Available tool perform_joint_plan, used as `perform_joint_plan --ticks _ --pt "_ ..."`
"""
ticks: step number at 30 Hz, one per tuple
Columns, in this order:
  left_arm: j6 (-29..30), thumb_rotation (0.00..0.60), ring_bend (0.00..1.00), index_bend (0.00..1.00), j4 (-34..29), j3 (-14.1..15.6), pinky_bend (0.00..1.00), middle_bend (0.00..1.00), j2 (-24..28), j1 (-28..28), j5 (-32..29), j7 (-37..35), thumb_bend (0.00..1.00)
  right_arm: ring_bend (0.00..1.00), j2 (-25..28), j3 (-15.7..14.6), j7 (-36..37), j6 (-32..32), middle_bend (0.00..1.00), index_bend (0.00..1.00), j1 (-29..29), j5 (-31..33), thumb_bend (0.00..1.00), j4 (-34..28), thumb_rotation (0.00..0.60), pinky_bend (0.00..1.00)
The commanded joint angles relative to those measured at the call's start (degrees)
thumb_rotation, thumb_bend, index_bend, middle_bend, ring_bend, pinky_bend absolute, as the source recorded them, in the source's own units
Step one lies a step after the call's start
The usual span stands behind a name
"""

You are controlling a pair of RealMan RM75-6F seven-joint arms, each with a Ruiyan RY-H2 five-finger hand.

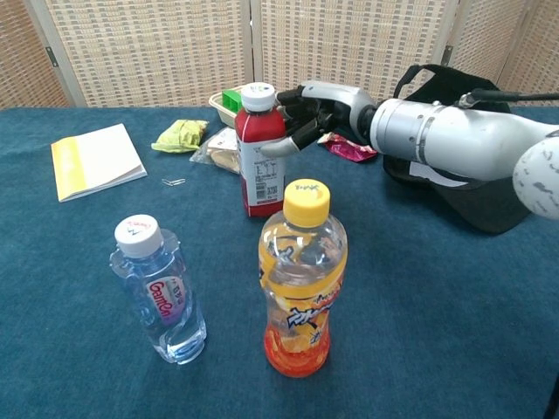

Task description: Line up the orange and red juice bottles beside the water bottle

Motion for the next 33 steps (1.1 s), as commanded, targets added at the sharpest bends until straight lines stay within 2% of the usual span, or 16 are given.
perform_joint_plan --ticks 1,8,14,17,26,33 --pt "-0.13 0.600 0.05 0.10 0.04 -0.05 0.04 0.02 -0.04 -0.16 0.17 0.06 0.17 0.27 6.45 -2.26 -0.57 3.86 0.44 0.51 -3.61 -2.76 0.41 -7.88 0.600 0.15" --pt "-0.65 0.600 0.05 0.10 -0.39 -0.09 0.04 0.02 -0.30 -0.69 0.77 0.68 0.17 0.27 17.40 -6.19 -1.74 10.26 0.44 0.52 -9.50 -6.83 0.41 -20.07 0.600 0.16" --pt "-0.94 0.600 0.05 0.10 -0.97 -0.17 0.04 0.02 -0.38 -1.04 1.05 1.51 0.17 0.28 24.42 -9.45 -1.68 14.95 0.45 0.52 -13.75 -9.92 0.41 -26.86 0.600 0.16" --pt "-1.14 0.600 0.05 0.10 -1.36 -0.17 0.04 0.02 -0.28 -1.24 1.22 2.04 0.17 0.29 26.98 -12.25 0.19 17.40 0.45 0.52 -16.13 -12.51 0.41 -28.62 0.600 0.18" --pt "-1.44 0.600 0.05 0.10 -2.62 -0.37 0.04 0.02 0.10 -1.69 1.40 3.55 0.17 0.29 29.23 -19.10 6.00 22.89 0.45 0.52 -20.16 -19.98 0.40 -29.57 0.600 0.20" --pt "-1.58 0.600 0.05 0.10 -3.14 -0.25 0.04 0.02 0.18 -1.80 1.57 4.02 0.17 0.29 28.70 -22.38 7.73 24.18 0.45 0.52 -20.72 -23.55 0.38 -29.24 0.600 0.20"
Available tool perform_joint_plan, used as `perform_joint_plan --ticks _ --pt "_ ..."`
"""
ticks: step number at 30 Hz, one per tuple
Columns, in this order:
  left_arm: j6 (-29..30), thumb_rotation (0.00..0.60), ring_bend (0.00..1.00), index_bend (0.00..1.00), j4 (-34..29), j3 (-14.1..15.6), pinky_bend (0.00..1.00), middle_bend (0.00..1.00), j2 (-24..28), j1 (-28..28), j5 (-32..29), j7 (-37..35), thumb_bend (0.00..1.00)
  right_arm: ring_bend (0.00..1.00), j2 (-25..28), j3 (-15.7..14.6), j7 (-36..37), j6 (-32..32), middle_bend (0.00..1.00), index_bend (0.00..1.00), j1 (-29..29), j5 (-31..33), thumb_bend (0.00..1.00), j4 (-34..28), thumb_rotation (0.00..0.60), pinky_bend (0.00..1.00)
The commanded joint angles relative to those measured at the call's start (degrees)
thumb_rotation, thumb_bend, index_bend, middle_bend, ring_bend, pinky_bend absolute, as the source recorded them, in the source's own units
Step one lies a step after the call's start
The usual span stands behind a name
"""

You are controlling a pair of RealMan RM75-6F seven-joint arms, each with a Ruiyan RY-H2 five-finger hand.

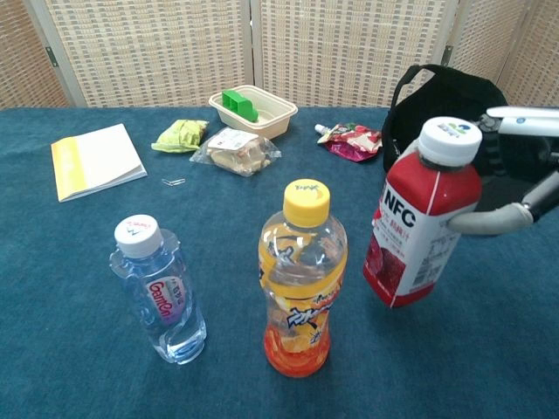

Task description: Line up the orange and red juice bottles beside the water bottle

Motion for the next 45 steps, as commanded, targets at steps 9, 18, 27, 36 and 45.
perform_joint_plan --ticks 9,18,27,36,45 --pt "0.28 0.600 0.05 0.10 -0.07 0.09 0.04 0.02 0.11 0.18 0.01 0.02 0.17 0.29 -0.41 -3.23 -0.29 1.38 0.45 0.52 -0.82 -2.41 0.36 0.85 0.600 0.20" --pt "-0.16 0.600 0.05 0.10 -0.18 0.21 0.04 0.02 -0.07 -0.14 0.30 0.30 0.17 0.29 -2.12 -4.67 1.35 1.54 0.45 0.52 -1.07 -2.54 0.35 3.24 0.600 0.20" --pt "-0.08 0.600 0.05 0.10 -0.35 0.32 0.04 0.02 0.15 0.06 0.04 0.42 0.17 0.29 -3.32 -6.06 1.91 1.12 0.42 0.52 -0.47 -3.54 0.31 5.16 0.600 0.20" --pt "-0.12 0.600 0.05 0.10 -0.07 0.38 0.04 0.02 0.04 0.04 0.11 0.39 0.17 0.23 -3.28 -6.57 2.32 1.15 0.33 0.44 0.11 -3.37 0.26 5.47 0.600 0.21" --pt "-0.09 0.600 0.05 0.10 0.07 0.37 0.04 0.02 0.04 0.05 0.06 0.33 0.17 0.21 -3.93 -6.70 2.59 1.52 0.31 0.41 0.47 -3.32 0.26 6.15 0.600 0.21"
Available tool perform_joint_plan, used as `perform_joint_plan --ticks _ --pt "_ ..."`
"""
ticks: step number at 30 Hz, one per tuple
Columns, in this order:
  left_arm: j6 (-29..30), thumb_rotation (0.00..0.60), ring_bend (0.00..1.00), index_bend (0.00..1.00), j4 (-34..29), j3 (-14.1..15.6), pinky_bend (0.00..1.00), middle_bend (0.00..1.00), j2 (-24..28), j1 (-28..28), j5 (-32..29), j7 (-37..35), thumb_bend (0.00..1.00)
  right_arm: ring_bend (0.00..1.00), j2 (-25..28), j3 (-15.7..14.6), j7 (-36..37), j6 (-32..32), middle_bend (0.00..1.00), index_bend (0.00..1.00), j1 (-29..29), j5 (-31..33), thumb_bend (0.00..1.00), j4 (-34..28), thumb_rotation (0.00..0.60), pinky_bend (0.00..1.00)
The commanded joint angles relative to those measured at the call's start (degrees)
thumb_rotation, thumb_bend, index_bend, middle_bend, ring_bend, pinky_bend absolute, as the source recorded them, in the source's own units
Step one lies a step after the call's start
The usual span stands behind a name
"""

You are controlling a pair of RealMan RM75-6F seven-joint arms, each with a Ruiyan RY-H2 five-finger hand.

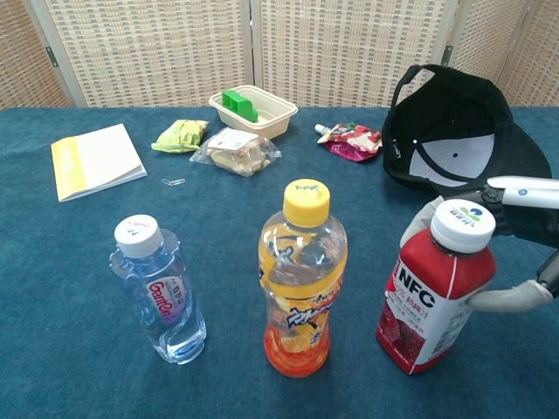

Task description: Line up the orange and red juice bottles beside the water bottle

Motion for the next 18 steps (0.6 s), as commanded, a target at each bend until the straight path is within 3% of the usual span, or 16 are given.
perform_joint_plan --ticks 1,5,10,13,18 --pt "0.00 0.600 0.05 0.10 0.03 -0.01 0.04 0.02 -0.01 0.03 -0.09 -0.05 0.17 0.21 -0.11 -0.22 0.10 -0.01 0.31 0.40 0.13 -0.15 0.25 0.20 0.600 0.21" --pt "0.08 0.600 0.05 0.10 0.09 -0.11 0.04 0.02 -0.03 0.01 -0.16 0.03 0.17 0.15 0.12 -0.71 0.62 0.15 0.25 0.29 0.42 -0.61 0.19 0.35 0.600 0.20" --pt "-0.07 0.600 0.05 0.10 0.02 -0.15 0.04 0.02 -0.11 -0.15 -0.06 0.15 0.17 0.08 1.08 -0.93 0.08 0.93 0.13 0.06 0.52 -0.86 0.15 -0.02 0.600 0.14" --pt "-0.04 0.600 0.05 0.10 -0.02 -0.19 0.04 0.02 -0.13 -0.21 0.00 0.26 0.17 0.06 2.18 -0.81 -0.58 1.75 0.09 0.00 0.34 -0.63 0.14 -0.71 0.600 0.12" --pt "-0.04 0.600 0.05 0.10 -0.10 -0.37 0.04 0.02 0.00 -0.32 -0.11 0.28 0.17 0.04 5.85 0.21 -3.03 4.98 0.08 0.00 -0.68 0.30 0.14 -3.09 0.600 0.11"
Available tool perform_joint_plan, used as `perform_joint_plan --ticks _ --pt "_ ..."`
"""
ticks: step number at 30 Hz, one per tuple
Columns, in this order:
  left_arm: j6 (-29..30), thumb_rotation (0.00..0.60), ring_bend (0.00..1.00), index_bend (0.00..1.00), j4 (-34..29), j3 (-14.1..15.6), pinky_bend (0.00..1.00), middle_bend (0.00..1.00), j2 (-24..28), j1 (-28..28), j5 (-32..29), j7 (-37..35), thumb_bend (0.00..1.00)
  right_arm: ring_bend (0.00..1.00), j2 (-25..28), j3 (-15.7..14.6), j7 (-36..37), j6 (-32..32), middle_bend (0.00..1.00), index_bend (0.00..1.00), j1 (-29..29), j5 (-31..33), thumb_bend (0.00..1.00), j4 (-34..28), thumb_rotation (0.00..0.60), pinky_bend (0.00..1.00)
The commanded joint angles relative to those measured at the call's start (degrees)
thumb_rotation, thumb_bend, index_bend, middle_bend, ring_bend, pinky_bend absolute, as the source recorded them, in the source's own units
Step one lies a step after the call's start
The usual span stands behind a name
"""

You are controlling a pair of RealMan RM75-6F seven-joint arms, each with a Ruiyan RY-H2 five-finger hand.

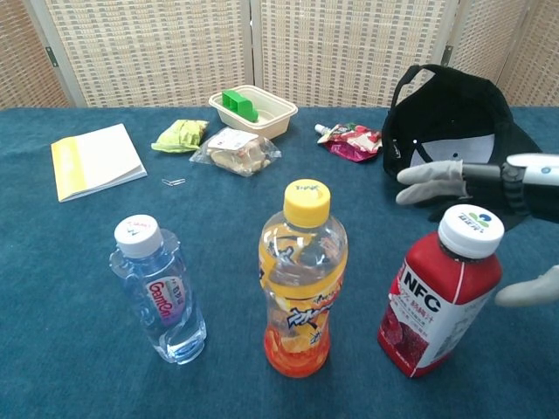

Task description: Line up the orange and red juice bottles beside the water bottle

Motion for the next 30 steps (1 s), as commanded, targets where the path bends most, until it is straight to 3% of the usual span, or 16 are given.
perform_joint_plan --ticks 1,7,12,15,21,30 --pt "-0.07 0.600 0.05 0.10 0.02 -0.07 0.04 0.02 0.03 -0.06 -0.10 -0.03 0.17 0.04 2.73 1.07 -2.51 2.14 0.08 0.00 -1.07 1.49 0.14 -1.99 0.600 0.11" --pt "-0.48 0.600 0.05 0.10 0.62 -0.51 0.04 0.02 -0.24 -0.52 -0.51 -0.24 0.17 0.04 7.20 4.82 -17.58 6.45 0.10 0.00 -5.98 8.85 0.21 -7.45 0.600 0.11" --pt "-1.24 0.600 0.05 0.10 1.26 -0.73 0.04 0.02 -0.47 -1.11 -0.73 -0.69 0.17 0.04 8.11 7.87 -33.89 11.52 0.13 0.00 -11.62 15.75 0.24 -10.78 0.600 0.11" --pt "-1.61 0.600 0.05 0.10 1.50 -0.81 0.04 0.02 -0.70 -1.56 -0.44 -1.06 0.17 0.04 7.92 9.59 -39.35 13.82 0.14 0.02 -14.31 19.66 0.24 -11.09 0.600 0.11" --pt "-2.40 0.600 0.05 0.10 1.88 -0.72 0.04 0.02 -1.17 -2.26 -0.06 -1.41 0.17 0.04 7.80 10.73 -47.83 16.77 0.14 0.02 -19.00 24.13 0.24 -10.57 0.600 0.11" --pt "-3.41 0.600 0.05 0.10 1.88 -0.81 0.04 0.02 -2.14 -3.37 0.28 -1.57 0.17 0.04 8.27 9.58 -50.69 19.24 0.14 0.02 -24.81 23.64 0.24 -12.25 0.600 0.11"
